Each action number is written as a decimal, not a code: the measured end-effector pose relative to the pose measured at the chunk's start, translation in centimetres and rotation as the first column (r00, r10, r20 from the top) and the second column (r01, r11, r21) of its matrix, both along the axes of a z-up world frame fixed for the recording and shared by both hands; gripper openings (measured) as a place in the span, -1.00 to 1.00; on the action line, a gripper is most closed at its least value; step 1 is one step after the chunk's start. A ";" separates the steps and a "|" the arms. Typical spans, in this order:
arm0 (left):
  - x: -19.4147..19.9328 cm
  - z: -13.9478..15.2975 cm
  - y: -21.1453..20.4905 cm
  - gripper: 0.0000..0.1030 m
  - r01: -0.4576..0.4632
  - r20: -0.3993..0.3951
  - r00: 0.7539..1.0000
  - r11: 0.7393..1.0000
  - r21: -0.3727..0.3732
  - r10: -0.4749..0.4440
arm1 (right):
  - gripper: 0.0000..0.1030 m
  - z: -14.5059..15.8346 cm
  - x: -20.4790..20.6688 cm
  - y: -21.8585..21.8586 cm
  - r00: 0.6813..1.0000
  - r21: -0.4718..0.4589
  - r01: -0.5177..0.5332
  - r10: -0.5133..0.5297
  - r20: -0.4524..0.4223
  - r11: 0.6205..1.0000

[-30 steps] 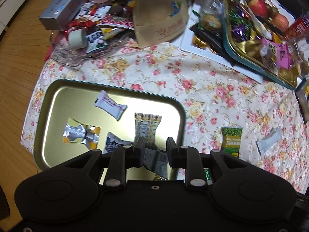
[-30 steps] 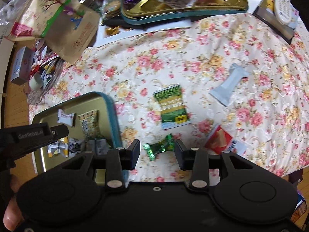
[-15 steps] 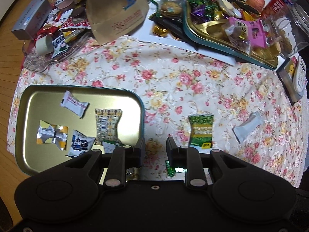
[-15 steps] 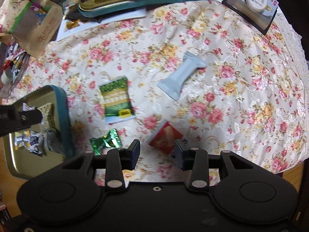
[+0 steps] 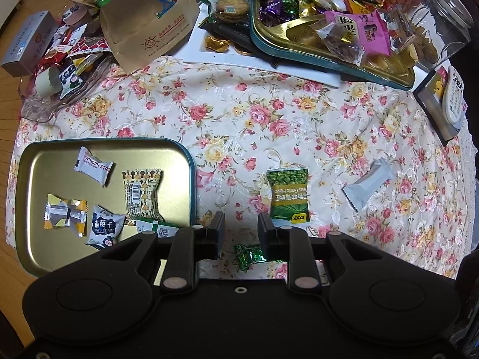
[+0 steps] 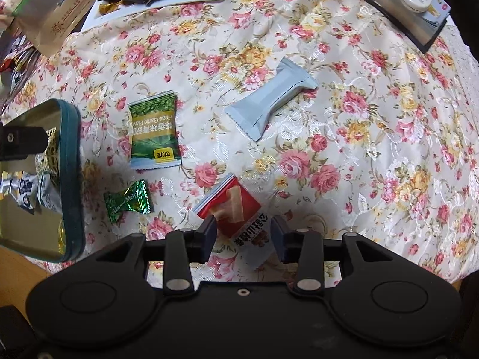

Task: Organize snacks
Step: 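Move both grippers back toward the red packet and green garlic-flavour packet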

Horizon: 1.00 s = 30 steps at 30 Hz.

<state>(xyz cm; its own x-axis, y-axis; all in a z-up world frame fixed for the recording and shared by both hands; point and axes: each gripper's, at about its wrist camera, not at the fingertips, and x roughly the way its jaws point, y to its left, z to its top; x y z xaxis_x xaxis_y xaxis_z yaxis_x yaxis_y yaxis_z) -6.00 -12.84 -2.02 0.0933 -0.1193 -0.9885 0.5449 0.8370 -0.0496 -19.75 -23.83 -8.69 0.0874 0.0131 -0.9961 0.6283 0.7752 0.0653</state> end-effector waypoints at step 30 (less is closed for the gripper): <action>0.4 -0.1 0.5 -0.35 -0.010 -0.016 1.000 1.000 -0.003 0.010 | 0.07 -3.5 -0.4 -2.8 0.994 0.122 0.104 -0.105 -0.001 0.987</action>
<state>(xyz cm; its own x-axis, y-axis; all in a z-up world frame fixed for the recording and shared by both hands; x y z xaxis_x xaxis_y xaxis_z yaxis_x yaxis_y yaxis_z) -5.62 -12.36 -2.15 0.0787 -0.1219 -0.9894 0.5358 0.8421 -0.0611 -20.16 -26.60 -12.20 0.0998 0.1245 -0.9872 0.7051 0.6912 0.1585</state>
